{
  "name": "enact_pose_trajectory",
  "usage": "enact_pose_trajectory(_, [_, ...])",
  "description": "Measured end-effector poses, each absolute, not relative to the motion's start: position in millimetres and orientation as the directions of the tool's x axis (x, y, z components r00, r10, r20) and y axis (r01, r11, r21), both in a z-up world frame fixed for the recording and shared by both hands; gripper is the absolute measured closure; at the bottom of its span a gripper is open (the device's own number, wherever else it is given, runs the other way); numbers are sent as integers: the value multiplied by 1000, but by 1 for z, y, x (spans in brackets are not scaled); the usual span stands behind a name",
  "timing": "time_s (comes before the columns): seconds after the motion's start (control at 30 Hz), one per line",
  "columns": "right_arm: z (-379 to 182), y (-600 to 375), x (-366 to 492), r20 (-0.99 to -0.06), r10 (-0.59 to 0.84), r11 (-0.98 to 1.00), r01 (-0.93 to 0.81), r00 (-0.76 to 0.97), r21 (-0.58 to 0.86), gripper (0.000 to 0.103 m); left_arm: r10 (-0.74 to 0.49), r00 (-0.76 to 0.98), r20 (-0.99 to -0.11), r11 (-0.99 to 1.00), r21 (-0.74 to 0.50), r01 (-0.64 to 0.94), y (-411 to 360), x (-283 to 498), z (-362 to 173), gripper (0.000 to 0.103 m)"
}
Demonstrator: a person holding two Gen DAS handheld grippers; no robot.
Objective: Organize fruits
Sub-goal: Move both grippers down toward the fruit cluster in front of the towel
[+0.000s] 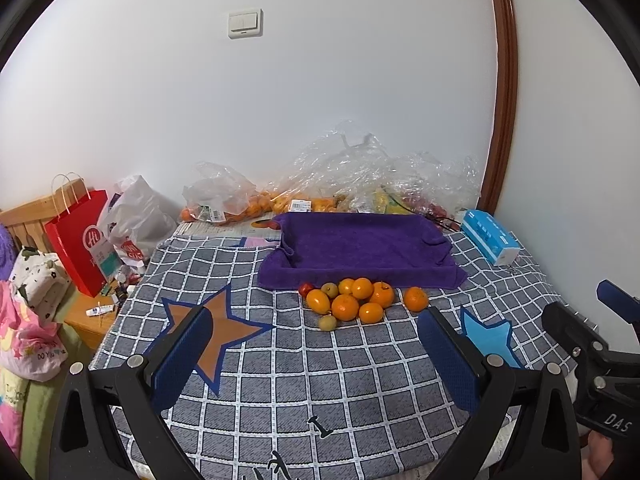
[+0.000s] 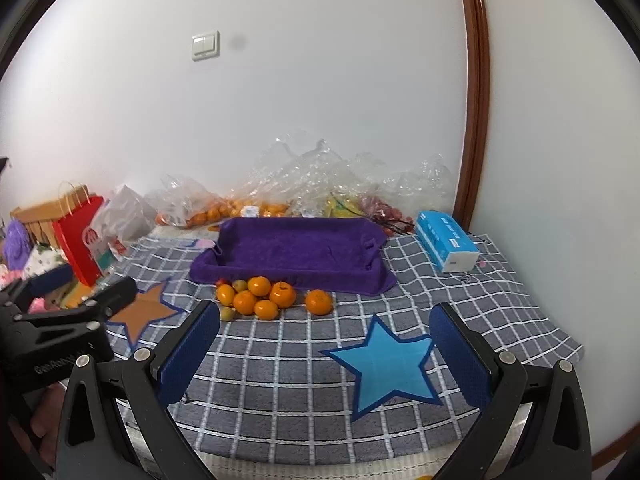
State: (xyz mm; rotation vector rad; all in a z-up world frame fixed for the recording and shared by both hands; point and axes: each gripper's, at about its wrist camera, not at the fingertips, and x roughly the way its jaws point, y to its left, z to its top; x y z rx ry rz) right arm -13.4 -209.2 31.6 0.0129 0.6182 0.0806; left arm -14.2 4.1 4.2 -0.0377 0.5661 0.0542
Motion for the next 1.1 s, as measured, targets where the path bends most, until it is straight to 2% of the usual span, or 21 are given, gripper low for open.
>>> enact_pose_trajectory(0.4, [6, -225, 31, -634, 47, 999, -21, 772, 49, 0, 57, 793, -607, 993, -51, -110, 26, 28, -25, 0])
enact_pose_trajectory(0.67, [-31, -217, 63, -648, 159, 987, -128, 745, 95, 0, 86, 751, -654, 990, -29, -138, 48, 64, -49, 3])
enact_pose_trajectory(0.77, [-46, -215, 79, -661, 168, 986, -133, 732, 103, 0, 50, 728, -684, 993, -47, -112, 55, 81, -61, 8])
enact_pose_trajectory(0.97, [-78, -217, 119, -696, 194, 981, -128, 691, 146, 0, 21, 684, -729, 996, -41, -75, 62, 112, -85, 9])
enact_pose_trajectory(1.1, [-102, -222, 148, -725, 245, 967, -109, 644, 230, 8, -4, 656, -755, 994, -73, -78, 67, 129, -100, 9])
